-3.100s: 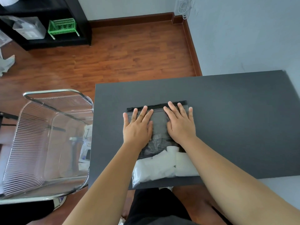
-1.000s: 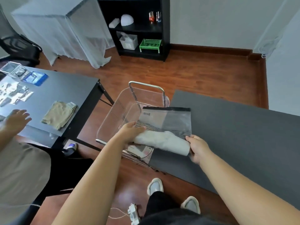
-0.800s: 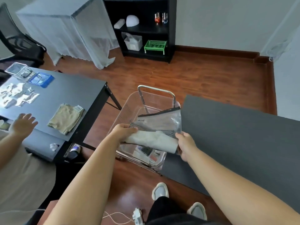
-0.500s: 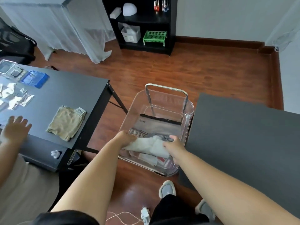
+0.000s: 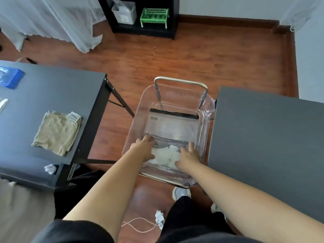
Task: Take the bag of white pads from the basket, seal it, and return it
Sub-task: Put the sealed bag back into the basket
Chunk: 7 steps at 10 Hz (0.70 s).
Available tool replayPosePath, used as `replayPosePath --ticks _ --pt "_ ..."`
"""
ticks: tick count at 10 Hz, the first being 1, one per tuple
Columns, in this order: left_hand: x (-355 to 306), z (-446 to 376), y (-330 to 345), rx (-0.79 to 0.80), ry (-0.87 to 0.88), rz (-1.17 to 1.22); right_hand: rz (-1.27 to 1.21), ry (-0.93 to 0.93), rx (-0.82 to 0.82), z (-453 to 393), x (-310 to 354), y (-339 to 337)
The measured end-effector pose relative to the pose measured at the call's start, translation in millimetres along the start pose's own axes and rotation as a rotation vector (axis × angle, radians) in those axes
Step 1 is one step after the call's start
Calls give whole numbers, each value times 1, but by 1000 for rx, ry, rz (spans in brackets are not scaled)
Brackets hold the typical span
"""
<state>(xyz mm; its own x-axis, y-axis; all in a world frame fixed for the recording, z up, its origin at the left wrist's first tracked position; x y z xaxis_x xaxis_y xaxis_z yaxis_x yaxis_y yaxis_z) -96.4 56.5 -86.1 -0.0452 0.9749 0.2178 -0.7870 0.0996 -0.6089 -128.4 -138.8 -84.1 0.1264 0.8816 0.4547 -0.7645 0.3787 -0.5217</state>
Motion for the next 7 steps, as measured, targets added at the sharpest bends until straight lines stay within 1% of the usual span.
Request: replayPosePath --ticks 1,2,3,4,5,6,7 --pt "-6 -7 -1 -54 93 -239 154 -121 76 -4 -4 8" --pt "-11 -13 5 -12 60 -288 236 -111 126 -9 -10 14" --pt "-14 -15 4 34 55 -279 245 -86 145 -11 -10 16" --pt "-14 -13 -2 19 55 -301 242 -90 154 -12 -11 13" --pt "-19 -5 -10 -50 61 -259 188 -92 166 -4 -5 2" --pt "-26 4 -23 -98 64 -29 11 -196 66 14 0 -12" --pt "-40 22 -38 -146 78 221 -137 -334 -114 40 -2 -33"
Point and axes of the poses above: each hand's wrist, its own z-axis away from the middle knuckle, its own y-axis out of the palm, x = y × z, the point moved 1 cm from there along -z, towards the middle knuckle, and after that the axes turned 14 degrees about -y, right-handed, at the moved point
